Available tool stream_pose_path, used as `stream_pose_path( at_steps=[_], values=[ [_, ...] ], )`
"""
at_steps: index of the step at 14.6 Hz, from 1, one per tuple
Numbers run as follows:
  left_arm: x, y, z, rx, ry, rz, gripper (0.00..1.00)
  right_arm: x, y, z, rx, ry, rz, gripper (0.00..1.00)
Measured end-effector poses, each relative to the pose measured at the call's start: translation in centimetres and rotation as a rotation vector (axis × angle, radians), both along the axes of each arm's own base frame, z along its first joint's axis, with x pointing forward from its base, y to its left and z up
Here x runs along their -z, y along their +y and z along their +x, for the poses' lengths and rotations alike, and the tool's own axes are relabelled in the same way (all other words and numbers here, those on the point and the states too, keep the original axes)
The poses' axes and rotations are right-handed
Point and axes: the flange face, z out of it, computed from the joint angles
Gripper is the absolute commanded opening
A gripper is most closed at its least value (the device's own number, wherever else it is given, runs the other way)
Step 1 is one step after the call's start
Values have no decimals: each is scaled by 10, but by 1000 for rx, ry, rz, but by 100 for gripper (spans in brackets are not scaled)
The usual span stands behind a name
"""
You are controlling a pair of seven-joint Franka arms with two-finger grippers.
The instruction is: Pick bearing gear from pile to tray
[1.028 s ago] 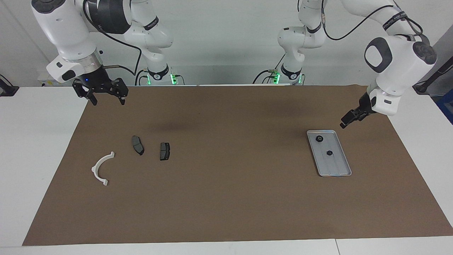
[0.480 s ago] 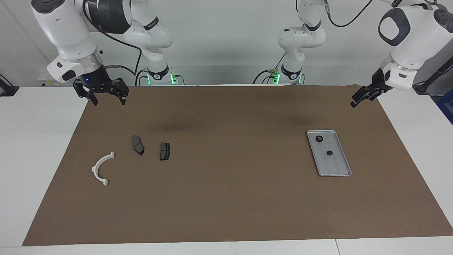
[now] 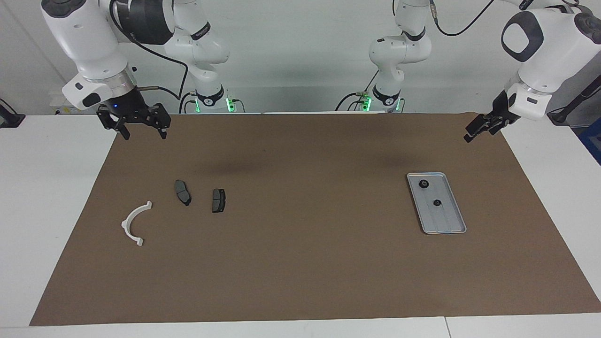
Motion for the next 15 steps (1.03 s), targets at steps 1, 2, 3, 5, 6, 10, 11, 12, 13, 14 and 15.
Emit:
stream_pose_path(
  at_steps=[1, 2, 3, 5, 6, 10, 11, 12, 13, 14, 15],
  values=[
    [-3, -4, 4, 11, -33, 5, 100, 0, 0, 0, 0, -2, 0, 100],
    [-4, -9, 7, 27, -54, 16, 100, 0, 0, 1, -1, -5, 0, 100],
    [-4, -16, 9, 45, -63, 32, 100, 0, 1, 1, -2, -9, 0, 100],
    [-2, -28, 14, 72, -70, 50, 100, 1, 3, 1, -5, -7, 0, 100],
    [0, -30, 15, 77, -71, 51, 100, 1, 3, 1, -5, -7, 0, 100],
    [2, -27, 18, 75, -78, 54, 100, 2, 3, 1, -5, -6, 0, 100],
    [1, -27, 19, 77, -80, 54, 100, 2, 3, 1, -5, -6, 0, 100],
    [1, -28, 19, 80, -80, 54, 100, 2, 3, 1, -5, -6, 0, 100],
    [1, -30, 19, 83, -80, 54, 100, 2, 3, 1, -5, -6, 0, 100],
    [1, -31, 19, 85, -79, 54, 100, 2, 3, 1, -5, -6, 0, 100],
    [2, -32, 19, 87, -77, 53, 100, 2, 3, 1, -5, -6, 0, 100]
  ],
)
